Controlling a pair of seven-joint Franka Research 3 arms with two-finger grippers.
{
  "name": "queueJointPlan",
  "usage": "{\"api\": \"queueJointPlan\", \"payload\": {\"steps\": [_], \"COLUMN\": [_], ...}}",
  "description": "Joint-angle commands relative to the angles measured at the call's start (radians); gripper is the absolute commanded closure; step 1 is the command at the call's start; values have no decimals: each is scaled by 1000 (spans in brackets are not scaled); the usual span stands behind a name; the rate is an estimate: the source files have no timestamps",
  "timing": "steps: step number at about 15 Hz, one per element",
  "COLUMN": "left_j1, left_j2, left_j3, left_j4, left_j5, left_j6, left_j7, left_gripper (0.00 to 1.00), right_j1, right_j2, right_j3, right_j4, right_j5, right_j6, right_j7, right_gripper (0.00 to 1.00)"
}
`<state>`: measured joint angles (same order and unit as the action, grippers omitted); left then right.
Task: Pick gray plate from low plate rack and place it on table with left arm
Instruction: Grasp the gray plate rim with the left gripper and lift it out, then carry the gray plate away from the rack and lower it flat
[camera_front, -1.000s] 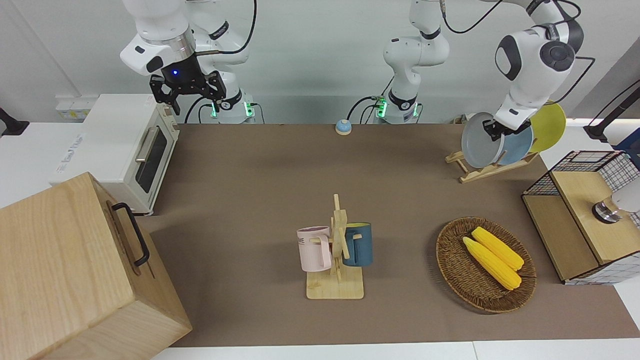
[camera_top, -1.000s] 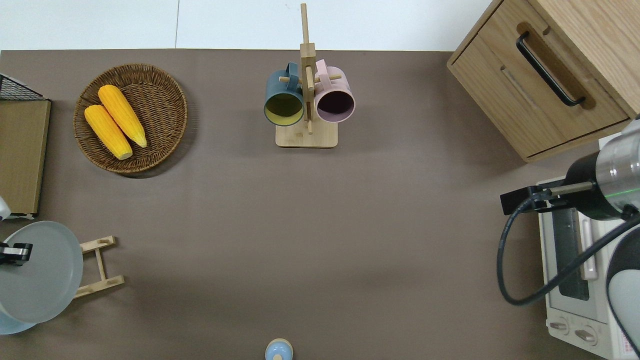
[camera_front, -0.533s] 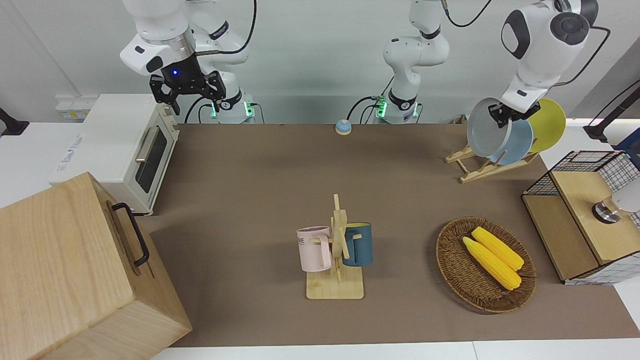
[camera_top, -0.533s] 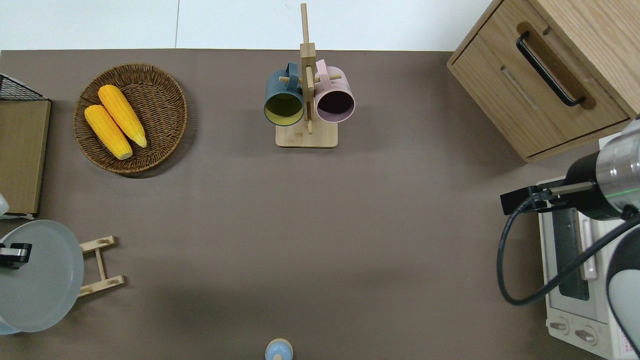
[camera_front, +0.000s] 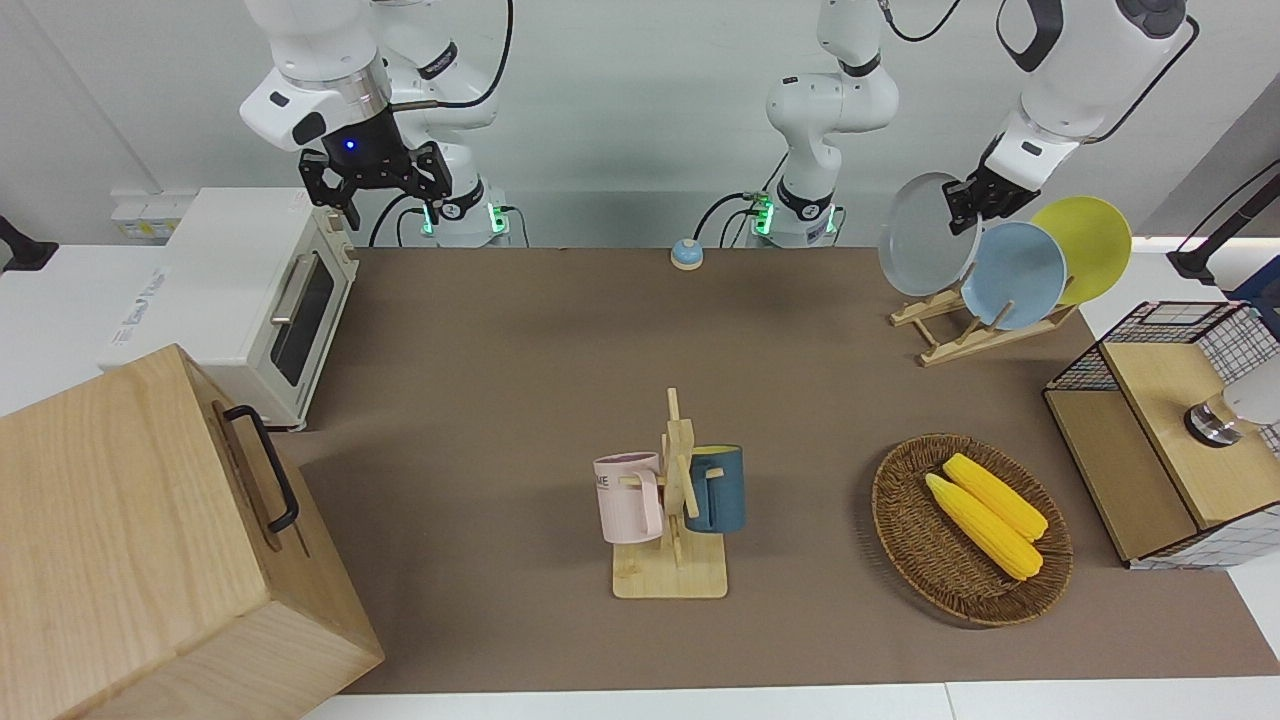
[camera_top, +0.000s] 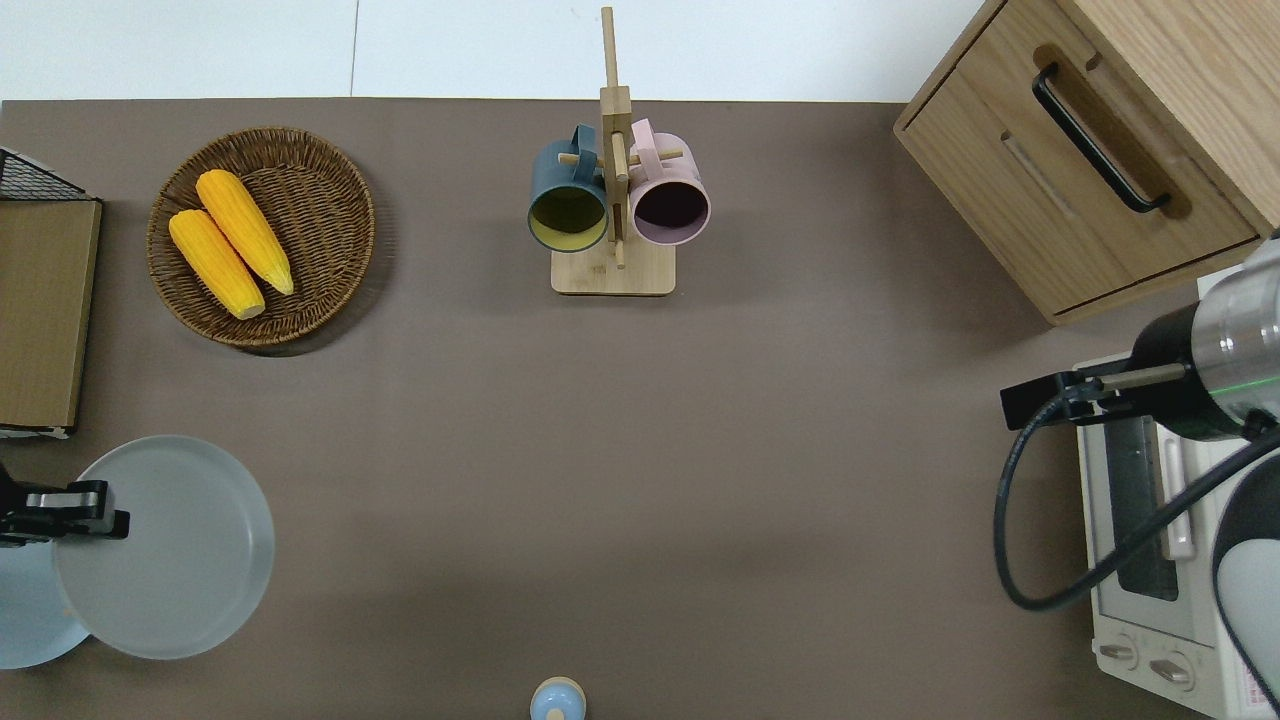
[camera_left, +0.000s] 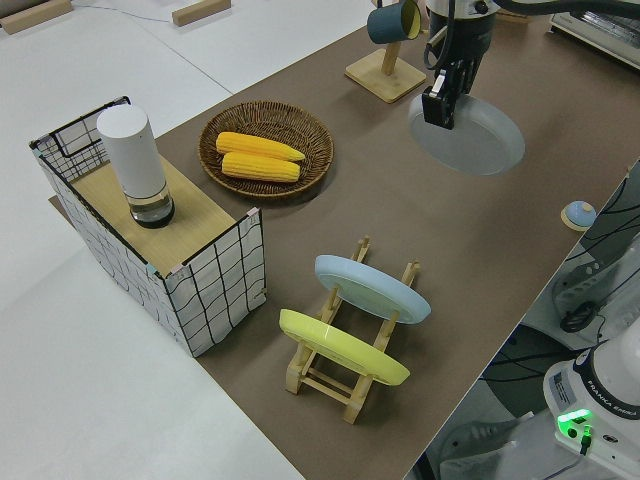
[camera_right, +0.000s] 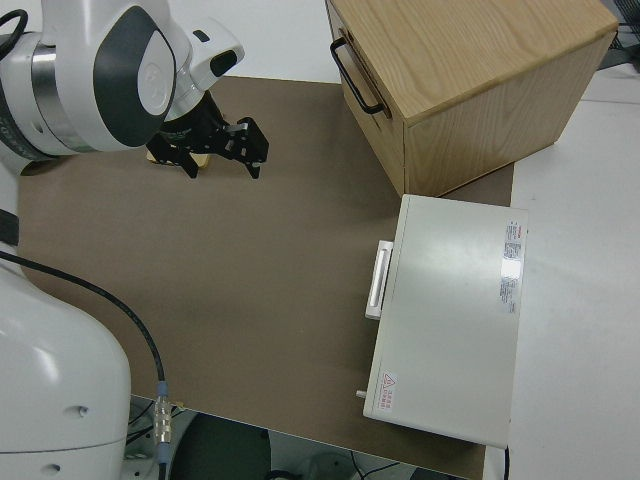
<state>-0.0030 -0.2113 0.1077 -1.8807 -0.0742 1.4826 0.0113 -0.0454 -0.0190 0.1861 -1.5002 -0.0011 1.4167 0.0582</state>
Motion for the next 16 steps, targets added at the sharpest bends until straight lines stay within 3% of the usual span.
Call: {"api": "queueJointPlan", "payload": {"steps": [1, 9, 16], "left_j1": [11, 1, 55], "left_j2": [4, 6, 6], "left_j3": [20, 20, 20], "left_j4": [-12, -175, -369], "left_j5": [-142, -283, -395], "left_j6": [-7, 142, 292], "left_j7": [-14, 45, 298], "left_gripper": [1000, 1000, 1000], "right_j1": [-10, -10, -10], "right_j2": [-2, -2, -2], "right_j3": [6, 6, 6], "right_j4": [6, 6, 6], "right_j5": [10, 10, 10], "right_j6": [-13, -13, -13], "right_j7": [-1, -1, -1], "right_gripper": [13, 11, 11]}}
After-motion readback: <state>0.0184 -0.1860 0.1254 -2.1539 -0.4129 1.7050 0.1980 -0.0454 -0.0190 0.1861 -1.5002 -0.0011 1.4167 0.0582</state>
